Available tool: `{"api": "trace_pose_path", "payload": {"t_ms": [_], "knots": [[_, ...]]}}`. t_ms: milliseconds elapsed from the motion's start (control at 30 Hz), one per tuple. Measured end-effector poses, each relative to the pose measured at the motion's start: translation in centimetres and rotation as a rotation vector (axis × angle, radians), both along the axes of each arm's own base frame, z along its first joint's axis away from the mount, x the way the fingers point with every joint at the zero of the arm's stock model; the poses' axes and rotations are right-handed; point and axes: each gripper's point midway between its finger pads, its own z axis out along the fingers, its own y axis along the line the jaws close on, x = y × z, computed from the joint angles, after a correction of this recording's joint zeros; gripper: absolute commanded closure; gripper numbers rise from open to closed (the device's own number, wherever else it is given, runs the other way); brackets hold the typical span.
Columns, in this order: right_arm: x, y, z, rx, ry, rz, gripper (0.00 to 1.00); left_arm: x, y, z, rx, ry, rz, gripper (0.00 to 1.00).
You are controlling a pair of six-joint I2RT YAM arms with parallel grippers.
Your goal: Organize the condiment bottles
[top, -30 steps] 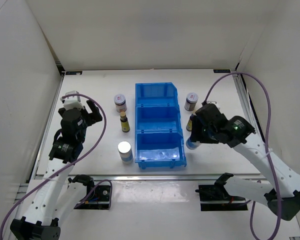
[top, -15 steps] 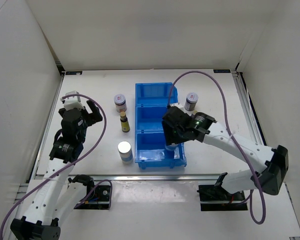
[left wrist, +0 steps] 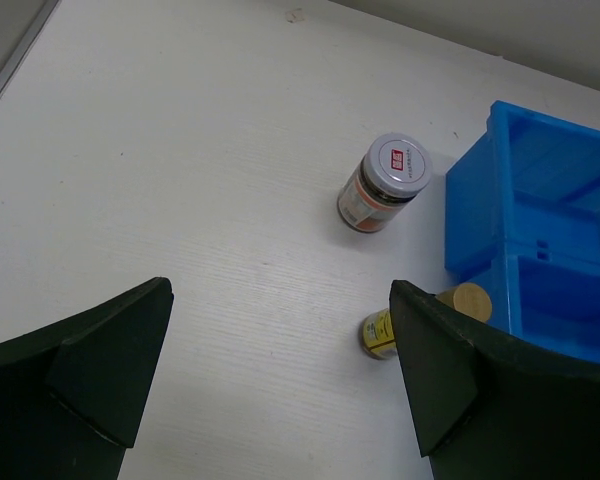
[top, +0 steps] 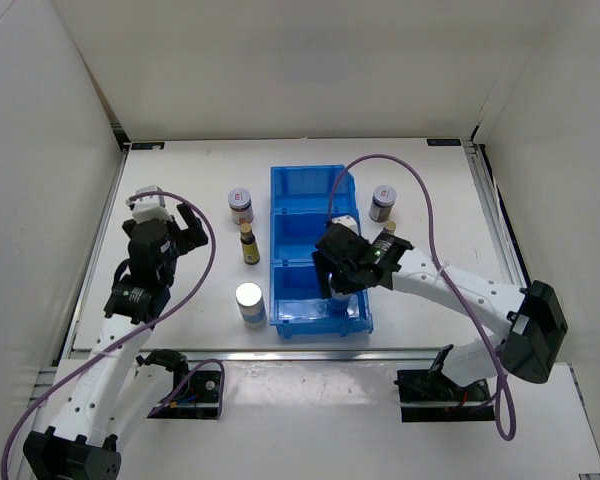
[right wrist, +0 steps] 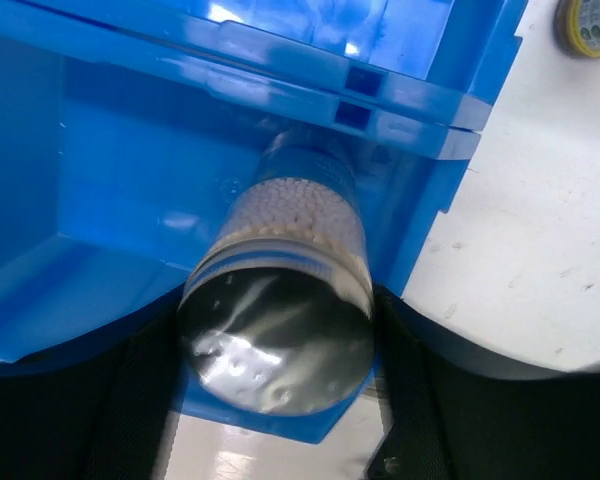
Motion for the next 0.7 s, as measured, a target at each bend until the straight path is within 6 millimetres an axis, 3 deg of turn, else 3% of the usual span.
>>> {"api": "trace_pose_path", "payload": {"t_ms": [133,200,267,400,533,600,700], "knots": [[0.1,0.3,1.1,0.003,-0.042,0.01,0.0,0.0,-0.4,0.0,0.007,0.002,-0.026,0.0],[0.3,0.5,2.7,0.012,-0.079,0.013,0.0,0.0,-0.5,0.0,0.018,0.002,-0.039,0.0],[0.8,0.6,5.2,0.045,-0.13,0.006,0.0,-0.1,-0.8,0.1,0.031,-0.001,-0.057,0.0],[1.5,0.1,12.0,0.159,-0.278,-0.008,0.0,-0.4,-1.9,0.7,0.044,-0.019,-0.123,0.0],[0.9,-2.9,17.5,0.306,-0.418,-0.064,0.0,-1.5,-3.2,1.9,-0.014,-0.025,-0.195,0.0],[0.3,-4.6,19.1,0.364,-0.473,-0.074,0.0,-2.0,-4.2,3.3,-0.071,-0.03,-0.234,0.0],[-0.8,-6.7,19.8,0.4,-0.514,-0.069,0.0,-2.5,-6.1,4.4,-0.156,-0.007,-0.308,0.0]]}}
